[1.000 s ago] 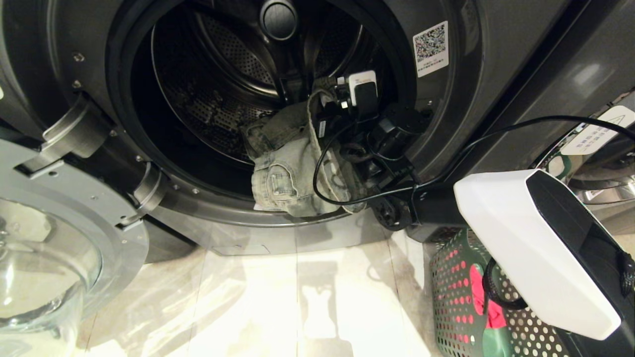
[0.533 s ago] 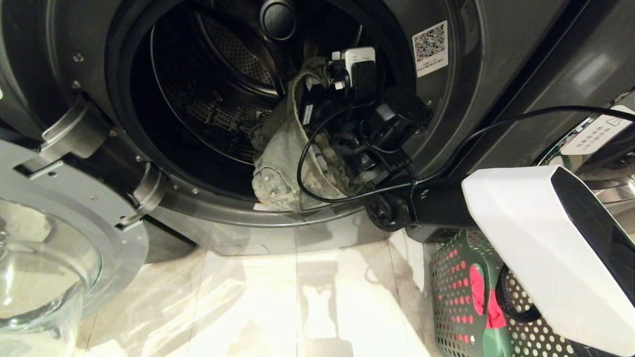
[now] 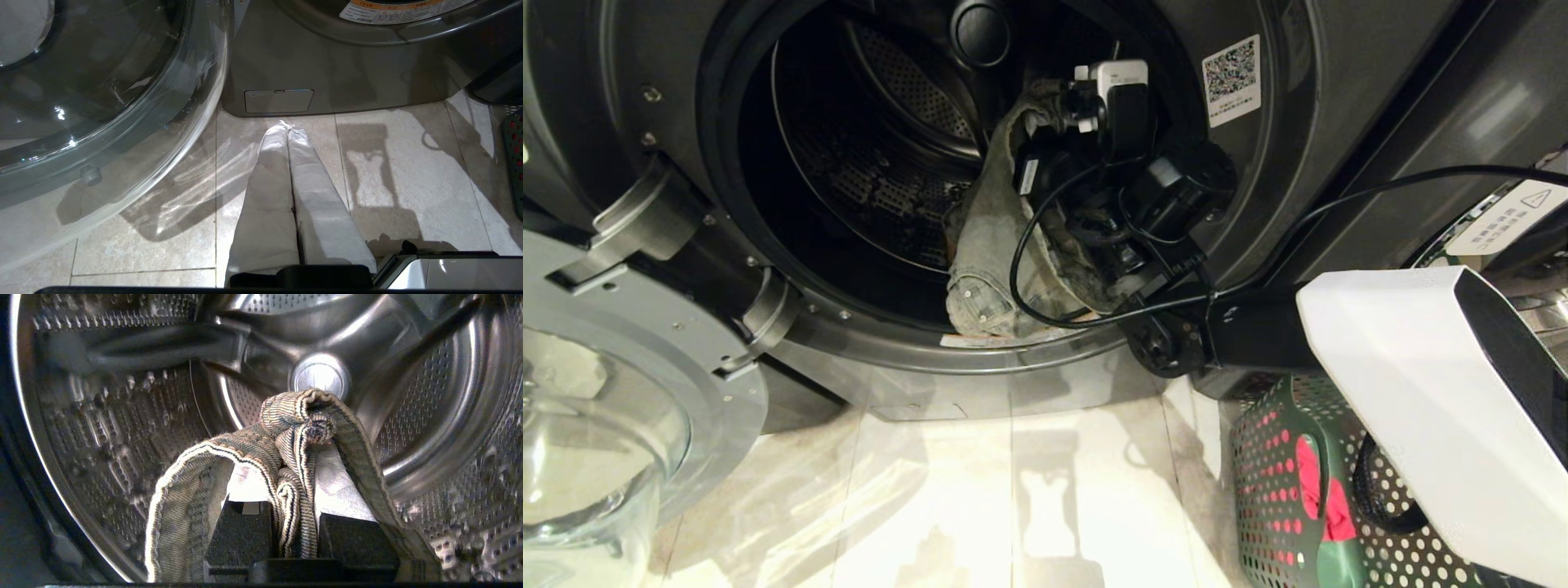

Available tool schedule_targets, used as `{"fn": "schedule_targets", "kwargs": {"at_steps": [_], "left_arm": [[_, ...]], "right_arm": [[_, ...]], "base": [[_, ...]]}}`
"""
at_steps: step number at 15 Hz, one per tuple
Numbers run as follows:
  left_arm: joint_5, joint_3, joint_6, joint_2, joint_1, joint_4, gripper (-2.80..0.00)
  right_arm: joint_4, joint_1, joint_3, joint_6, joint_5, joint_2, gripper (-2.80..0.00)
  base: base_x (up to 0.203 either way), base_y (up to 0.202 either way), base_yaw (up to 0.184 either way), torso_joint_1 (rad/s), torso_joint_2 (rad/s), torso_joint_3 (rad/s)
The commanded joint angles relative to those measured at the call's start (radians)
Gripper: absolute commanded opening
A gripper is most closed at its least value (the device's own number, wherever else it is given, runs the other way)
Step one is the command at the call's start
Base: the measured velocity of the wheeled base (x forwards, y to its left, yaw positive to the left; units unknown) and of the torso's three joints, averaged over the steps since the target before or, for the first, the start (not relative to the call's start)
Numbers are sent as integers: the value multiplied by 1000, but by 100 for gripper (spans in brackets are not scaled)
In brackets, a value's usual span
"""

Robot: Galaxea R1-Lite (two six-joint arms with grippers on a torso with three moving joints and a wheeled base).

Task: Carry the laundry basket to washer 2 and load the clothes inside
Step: Place the clothes into the washing machine

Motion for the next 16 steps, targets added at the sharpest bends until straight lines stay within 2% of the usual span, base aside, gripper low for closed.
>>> {"fn": "schedule_targets", "kwargs": {"at_steps": [1, 4, 6, 11, 14, 16], "left_arm": [[1, 6, 0, 2, 0, 0, -280], [1, 6, 0, 2, -1, 0, -280], [1, 6, 0, 2, 0, 0, -280], [1, 6, 0, 2, 0, 0, -280], [1, 6, 0, 2, 0, 0, -280], [1, 6, 0, 2, 0, 0, -280]], "right_arm": [[20, 0, 10, -1, -2, 20, -280], [67, 0, 14, 5, -3, 51, -280], [73, 2, 14, 37, 4, 53, -280], [144, -9, 60, 37, 32, 62, -280], [210, -7, 51, 98, 30, 35, -280], [212, -8, 53, 105, 29, 20, -280]], "base": [[0, 0, 0, 0, 0, 0], [0, 0, 0, 0, 0, 0], [0, 0, 0, 0, 0, 0], [0, 0, 0, 0, 0, 0], [0, 0, 0, 0, 0, 0], [0, 0, 0, 0, 0, 0]]}}
